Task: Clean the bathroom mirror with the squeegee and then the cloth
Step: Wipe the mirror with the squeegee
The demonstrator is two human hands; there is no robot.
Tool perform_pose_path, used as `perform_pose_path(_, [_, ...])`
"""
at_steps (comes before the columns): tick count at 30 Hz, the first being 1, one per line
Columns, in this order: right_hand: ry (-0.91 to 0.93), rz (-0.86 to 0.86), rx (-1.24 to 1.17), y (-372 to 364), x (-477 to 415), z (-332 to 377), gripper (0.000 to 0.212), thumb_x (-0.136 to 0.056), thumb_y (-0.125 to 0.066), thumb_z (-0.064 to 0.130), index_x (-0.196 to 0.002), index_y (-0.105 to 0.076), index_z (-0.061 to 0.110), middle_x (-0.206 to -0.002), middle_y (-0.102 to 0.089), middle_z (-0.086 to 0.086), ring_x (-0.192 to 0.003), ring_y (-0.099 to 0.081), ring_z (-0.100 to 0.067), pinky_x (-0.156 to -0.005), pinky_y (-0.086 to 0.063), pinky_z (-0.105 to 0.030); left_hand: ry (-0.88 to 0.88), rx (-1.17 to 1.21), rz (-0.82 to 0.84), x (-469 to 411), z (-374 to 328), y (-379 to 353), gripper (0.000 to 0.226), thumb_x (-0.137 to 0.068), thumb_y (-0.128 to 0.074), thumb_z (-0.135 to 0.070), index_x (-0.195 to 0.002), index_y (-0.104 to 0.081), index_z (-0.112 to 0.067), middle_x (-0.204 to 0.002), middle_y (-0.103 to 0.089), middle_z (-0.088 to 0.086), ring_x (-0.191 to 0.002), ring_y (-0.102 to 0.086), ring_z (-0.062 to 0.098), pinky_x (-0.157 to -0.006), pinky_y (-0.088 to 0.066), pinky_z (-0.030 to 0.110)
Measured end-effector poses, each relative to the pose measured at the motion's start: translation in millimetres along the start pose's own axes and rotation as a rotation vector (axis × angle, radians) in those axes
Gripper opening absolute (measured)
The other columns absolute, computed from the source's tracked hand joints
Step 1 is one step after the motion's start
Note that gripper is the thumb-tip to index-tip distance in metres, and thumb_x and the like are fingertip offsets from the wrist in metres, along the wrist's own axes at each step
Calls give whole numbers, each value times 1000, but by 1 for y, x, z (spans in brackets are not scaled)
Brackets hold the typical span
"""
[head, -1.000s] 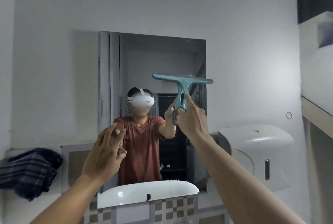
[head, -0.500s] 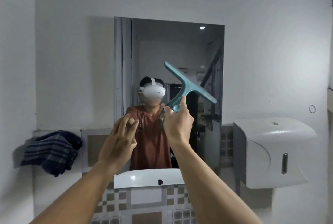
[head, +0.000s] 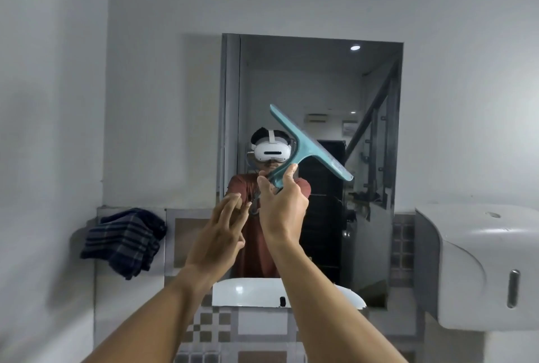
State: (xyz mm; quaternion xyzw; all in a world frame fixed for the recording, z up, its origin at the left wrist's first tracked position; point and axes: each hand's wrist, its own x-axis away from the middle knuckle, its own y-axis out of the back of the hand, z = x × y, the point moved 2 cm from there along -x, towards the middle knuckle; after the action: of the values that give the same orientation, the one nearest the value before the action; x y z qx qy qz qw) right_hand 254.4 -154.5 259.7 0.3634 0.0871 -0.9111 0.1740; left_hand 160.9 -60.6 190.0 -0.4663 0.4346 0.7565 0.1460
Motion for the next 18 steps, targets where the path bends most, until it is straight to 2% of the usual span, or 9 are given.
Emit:
perform_pose_path(3, [57, 60, 129, -3, 3, -2, 66, -97, -63, 38, -153, -36, 19, -113, -68, -4, -110, -64, -22, -91, -53, -32, -2, 10, 7, 0, 2, -4, 104, -57, -95, -26, -146, -44, -9, -147, -39, 17, -134, -44, 32, -83, -60, 36])
perform_pose_path(5, [104, 103, 243, -4, 7, -1, 67, -99, -59, 39, -156, -29, 21, -117, -70, -5, -116, -61, -22, -86, -44, -25, -8, -3, 12, 0, 4, -6, 104, -59, -94, -29, -147, -42, -10, -149, -39, 16, -138, -40, 32, -84, -60, 36])
perform_pose_path(7, [135, 107, 322, -4, 8, 0, 69, -101, -56, 41, -158, -24, 23, -124, -69, -5, -119, -60, -23, -82, -41, -26, -8, -7, 2, 0, 5, -6, 103, -58, -94, -31, -146, -44, -10, -148, -40, 16, -138, -38, 31, -83, -60, 35])
perform_pose_path(10, [175, 91, 407, 0, 8, 3, 67, -102, -54, 42, -159, -24, 24, -124, -69, -2, -114, -63, -19, -69, -32, -19, -8, -1, -3, 0, 4, -5, 106, -57, -95, -31, -146, -42, -11, -146, -40, 16, -137, -36, 30, -80, -61, 35])
perform_pose_path(12, [222, 119, 457, 3, 7, 2, 65, -102, -53, 41, -159, -25, 24, -126, -67, 0, -112, -63, -19, -68, -36, -20, -8, 5, -10, 0, 4, -5, 105, -57, -95, -30, -147, -42, -12, -147, -39, 15, -137, -36, 30, -79, -62, 35])
perform_pose_path(15, [275, 166, 481, 7, 8, 0, 63, -101, -56, 37, -157, -30, 25, -129, -66, -2, -107, -66, -19, -72, -53, -30, -9, 15, -22, 0, 4, -6, 103, -58, -95, -27, -146, -44, -11, -147, -37, 14, -138, -33, 29, -78, -61, 35])
perform_pose_path(18, [313, 166, 530, 16, 5, -1, 59, -99, -57, 36, -154, -37, 27, -130, -66, -1, -103, -65, -20, -66, -57, -34, -12, 3, -29, 1, 4, -4, 102, -58, -95, -28, -146, -47, -12, -147, -40, 15, -138, -32, 29, -78, -61, 34])
